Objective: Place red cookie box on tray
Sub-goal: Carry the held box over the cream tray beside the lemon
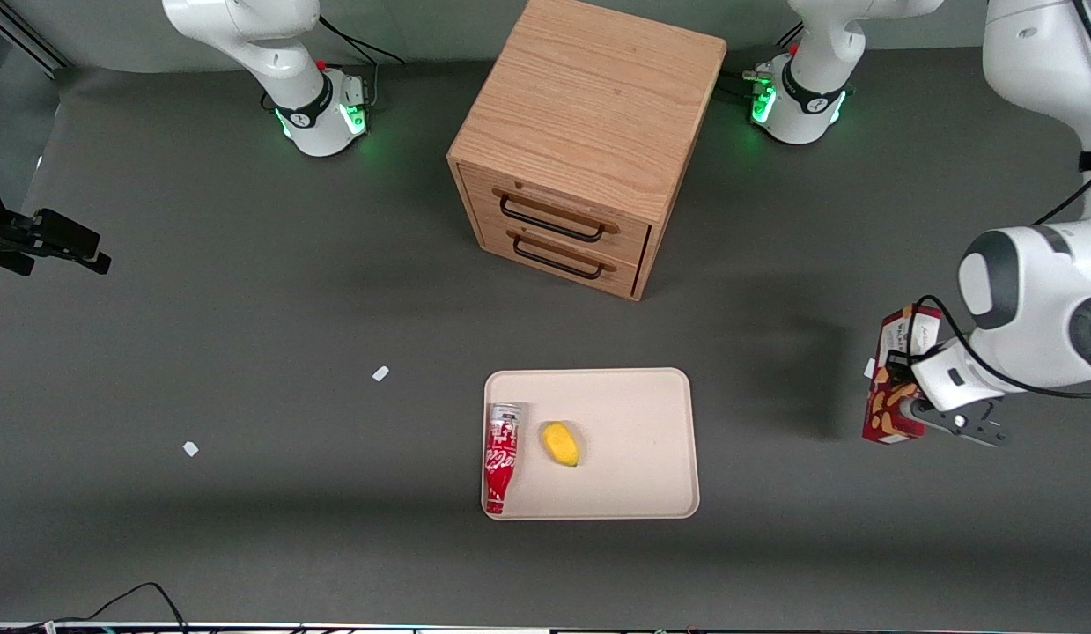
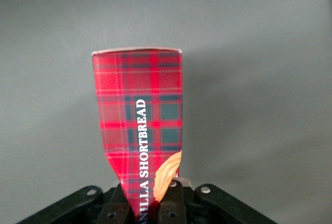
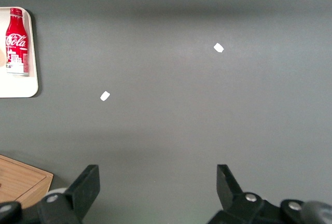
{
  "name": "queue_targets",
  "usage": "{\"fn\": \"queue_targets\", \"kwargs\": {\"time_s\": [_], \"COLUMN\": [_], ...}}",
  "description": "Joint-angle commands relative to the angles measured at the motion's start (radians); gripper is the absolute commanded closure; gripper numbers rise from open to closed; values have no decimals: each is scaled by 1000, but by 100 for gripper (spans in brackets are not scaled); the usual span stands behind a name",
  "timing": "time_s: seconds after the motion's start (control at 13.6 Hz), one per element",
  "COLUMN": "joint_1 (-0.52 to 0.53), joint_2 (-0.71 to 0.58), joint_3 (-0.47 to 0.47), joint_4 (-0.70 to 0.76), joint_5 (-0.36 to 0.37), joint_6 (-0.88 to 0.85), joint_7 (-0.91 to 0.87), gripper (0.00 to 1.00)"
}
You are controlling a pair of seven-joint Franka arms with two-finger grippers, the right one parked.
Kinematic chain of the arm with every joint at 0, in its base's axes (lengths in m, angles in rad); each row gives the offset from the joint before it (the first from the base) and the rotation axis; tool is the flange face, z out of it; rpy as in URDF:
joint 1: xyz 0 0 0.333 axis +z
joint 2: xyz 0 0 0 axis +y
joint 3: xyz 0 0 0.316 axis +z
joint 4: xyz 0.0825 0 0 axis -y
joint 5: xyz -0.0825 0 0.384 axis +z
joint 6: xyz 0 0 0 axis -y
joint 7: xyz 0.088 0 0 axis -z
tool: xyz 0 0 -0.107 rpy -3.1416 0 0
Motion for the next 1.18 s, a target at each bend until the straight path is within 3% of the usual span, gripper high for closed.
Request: {"fn": "queue_targets", "kwargs": {"time_s": [0.0,0.15,0.44,0.74,1.11], "joint_1": [-52,-89,-179,-248,-275], "joint_2": [65,139,278,381,484], "joint_3": [16,13,-27,-65,-110], "joint_4": [254,432,620,631,620], "joint_5": [-46,-63,-60,-53,-51], "joint_6": [-204,-313,-298,-154,-45], "joint_7": [-129,-220,-490,-622,-653], "gripper": [100,100,100,100,100]}}
